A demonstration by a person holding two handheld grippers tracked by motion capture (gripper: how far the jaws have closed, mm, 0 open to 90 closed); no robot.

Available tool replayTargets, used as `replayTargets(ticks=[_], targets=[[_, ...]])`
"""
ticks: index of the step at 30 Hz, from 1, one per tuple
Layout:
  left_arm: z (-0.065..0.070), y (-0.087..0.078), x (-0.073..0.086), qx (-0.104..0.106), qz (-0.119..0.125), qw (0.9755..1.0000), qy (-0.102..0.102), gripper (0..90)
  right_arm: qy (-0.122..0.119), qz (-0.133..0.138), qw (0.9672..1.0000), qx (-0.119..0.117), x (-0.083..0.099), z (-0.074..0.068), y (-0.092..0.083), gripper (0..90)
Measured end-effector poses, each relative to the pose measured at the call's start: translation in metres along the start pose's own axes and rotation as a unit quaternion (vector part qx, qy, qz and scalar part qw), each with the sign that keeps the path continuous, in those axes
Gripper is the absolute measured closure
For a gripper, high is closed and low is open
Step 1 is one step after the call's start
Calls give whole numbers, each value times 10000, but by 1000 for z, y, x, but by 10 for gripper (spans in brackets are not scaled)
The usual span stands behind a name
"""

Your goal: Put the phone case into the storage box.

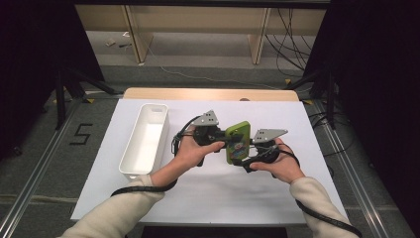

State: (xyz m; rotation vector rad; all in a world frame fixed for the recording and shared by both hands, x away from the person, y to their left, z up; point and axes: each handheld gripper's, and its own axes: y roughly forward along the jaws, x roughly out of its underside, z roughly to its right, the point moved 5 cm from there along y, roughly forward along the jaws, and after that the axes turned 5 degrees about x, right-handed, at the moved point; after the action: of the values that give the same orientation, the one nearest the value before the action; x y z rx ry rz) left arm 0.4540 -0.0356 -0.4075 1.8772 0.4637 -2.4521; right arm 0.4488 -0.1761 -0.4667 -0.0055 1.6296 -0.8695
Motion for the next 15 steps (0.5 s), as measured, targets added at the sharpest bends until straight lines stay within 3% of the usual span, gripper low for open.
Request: replayTargets(ticks=[5,15], targets=[[0,0,-1,7,30,10000,11,829,-5,-28,10000,-78,1,-1,0,184],[0,0,-1,12,72,10000,7,830,0,-38,9998,-174,4,1,0,363]])
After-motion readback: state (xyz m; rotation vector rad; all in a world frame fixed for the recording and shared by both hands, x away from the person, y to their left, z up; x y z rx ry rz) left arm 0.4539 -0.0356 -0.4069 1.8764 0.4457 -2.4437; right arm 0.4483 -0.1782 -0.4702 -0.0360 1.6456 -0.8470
